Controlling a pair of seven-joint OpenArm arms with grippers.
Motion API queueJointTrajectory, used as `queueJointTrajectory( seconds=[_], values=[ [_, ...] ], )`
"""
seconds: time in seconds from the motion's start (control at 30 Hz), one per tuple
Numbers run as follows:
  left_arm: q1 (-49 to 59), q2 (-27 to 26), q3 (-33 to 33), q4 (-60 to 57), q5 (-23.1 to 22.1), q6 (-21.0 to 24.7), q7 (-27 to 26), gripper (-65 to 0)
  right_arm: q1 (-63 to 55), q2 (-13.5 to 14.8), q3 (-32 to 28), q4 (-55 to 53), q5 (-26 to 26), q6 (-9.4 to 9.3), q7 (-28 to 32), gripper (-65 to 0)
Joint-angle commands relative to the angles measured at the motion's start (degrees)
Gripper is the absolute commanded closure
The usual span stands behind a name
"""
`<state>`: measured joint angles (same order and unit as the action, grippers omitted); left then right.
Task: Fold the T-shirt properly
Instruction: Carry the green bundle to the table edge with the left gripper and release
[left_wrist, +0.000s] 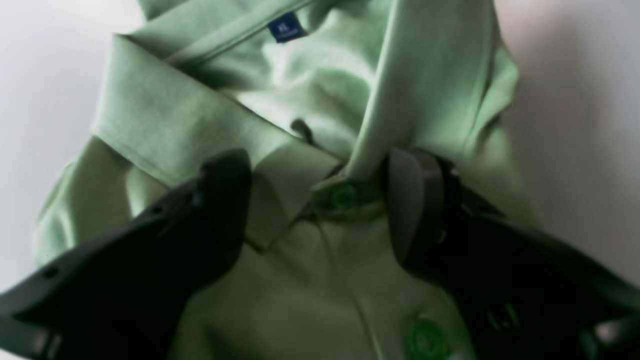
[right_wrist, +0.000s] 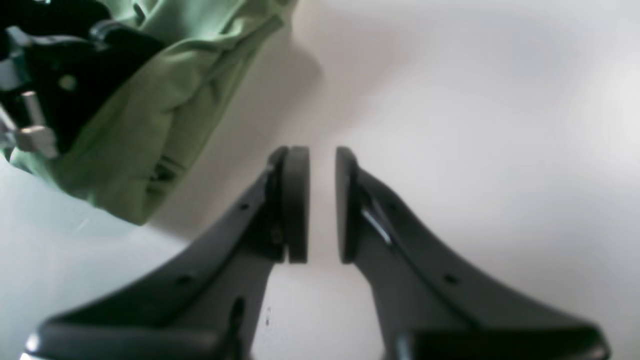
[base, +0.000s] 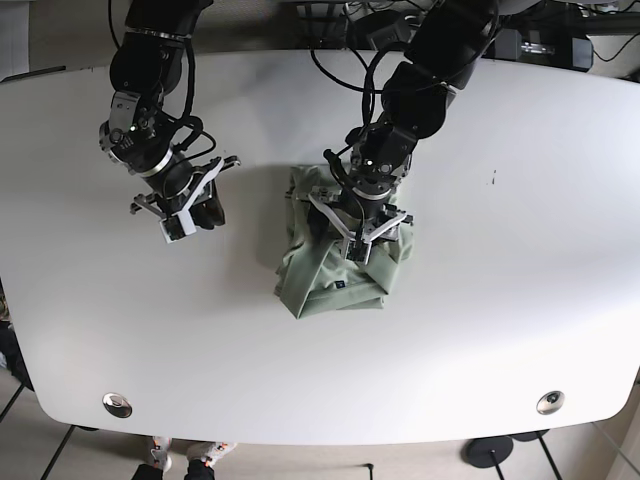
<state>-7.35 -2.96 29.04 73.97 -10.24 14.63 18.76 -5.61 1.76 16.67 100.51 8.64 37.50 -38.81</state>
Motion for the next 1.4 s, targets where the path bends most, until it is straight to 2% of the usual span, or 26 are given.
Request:
queueJointTrajectory(
  seconds=[0.03, 0.13, 0.2, 0.27, 0.3, 0.4, 0.53, 0.6, 0.7, 0.9, 0.97, 1.07, 1.13, 1.27, 1.3, 1.4],
  values=[
    [0.01, -2.09, -0.77, -2.19, 0.09, -2.90, 2.38, -39.6, 0.73, 0.31, 0.08, 1.25, 1.16, 0.09, 1.49, -8.6],
    [2.30, -6.05, -8.16, -2.11, -2.55, -9.67, 3.43, -39.6, 0.73, 0.31, 0.08, 1.60, 1.16, 0.09, 1.49, -8.6],
    [3.09, -10.71, -15.98, -2.11, -4.66, -18.28, 7.48, -39.3, 0.73, 0.31, 0.08, 1.60, 1.16, 0.09, 1.49, -8.6],
    [3.18, -15.72, -22.31, -2.11, -4.57, -26.63, 11.52, -39.2, 0.73, 0.31, -0.01, 1.60, 1.16, 0.09, 1.49, -8.6],
    [3.18, -18.18, -24.51, -2.11, -4.49, -29.36, 12.49, -39.2, 0.73, 0.31, -0.01, 1.60, 1.16, 0.09, 1.49, -8.6],
    [3.27, -25.92, -28.64, -2.81, -4.49, -35.16, 13.19, -39.2, 0.64, 0.31, -0.09, 1.60, 1.16, 0.17, 1.49, -8.6],
    [3.18, -36.03, -29.52, -9.05, -4.75, -40.35, 12.66, -39.2, 0.64, 0.22, -0.18, 1.60, 1.16, 0.35, 1.49, -8.6],
    [3.09, -39.19, -31.89, -13.18, -4.57, -42.90, 10.91, -39.2, 0.64, 0.22, -0.18, 1.60, 1.16, 0.35, 1.49, -8.6],
    [3.18, -44.73, -33.39, -21.18, -4.57, -47.29, 5.46, -39.2, 0.73, 0.31, -0.18, 1.69, 1.16, 0.35, 1.58, -8.6],
    [3.00, -51.94, -33.12, -35.07, -4.57, -48.52, -7.91, -39.2, 0.38, 0.48, -0.18, 3.62, 0.98, 0.35, 1.66, -8.6],
    [3.09, -52.99, -33.12, -35.86, -4.57, -49.05, -9.23, -39.2, 0.29, 0.48, -0.27, 3.89, 0.81, 0.35, 1.66, -8.6],
    [2.74, -54.05, -33.83, -35.60, -5.10, -53.36, -9.40, -39.0, 0.29, 0.48, -0.27, 3.89, 0.63, 0.35, 1.66, -8.6],
    [2.39, -53.96, -37.96, -31.03, -5.10, -54.63, -9.40, -39.0, 0.20, 0.39, -0.27, 3.80, 0.63, 0.00, 1.66, -8.6],
    [11.09, -47.19, -50.44, -11.78, -4.66, -54.63, -8.70, -39.0, 0.20, 1.19, -0.01, 3.62, 0.10, -0.18, 1.84, -8.6],
    [12.76, -44.47, -52.55, -6.15, -4.57, -54.63, -6.41, -39.0, 0.29, 1.71, -0.18, 3.71, -1.83, -0.18, 1.93, -8.6],
    [12.94, -37.70, -52.82, 5.45, -4.57, -54.63, -2.37, -39.0, 0.20, 0.66, -0.09, 3.89, -6.84, -0.18, 5.53, -8.6]
  ],
)
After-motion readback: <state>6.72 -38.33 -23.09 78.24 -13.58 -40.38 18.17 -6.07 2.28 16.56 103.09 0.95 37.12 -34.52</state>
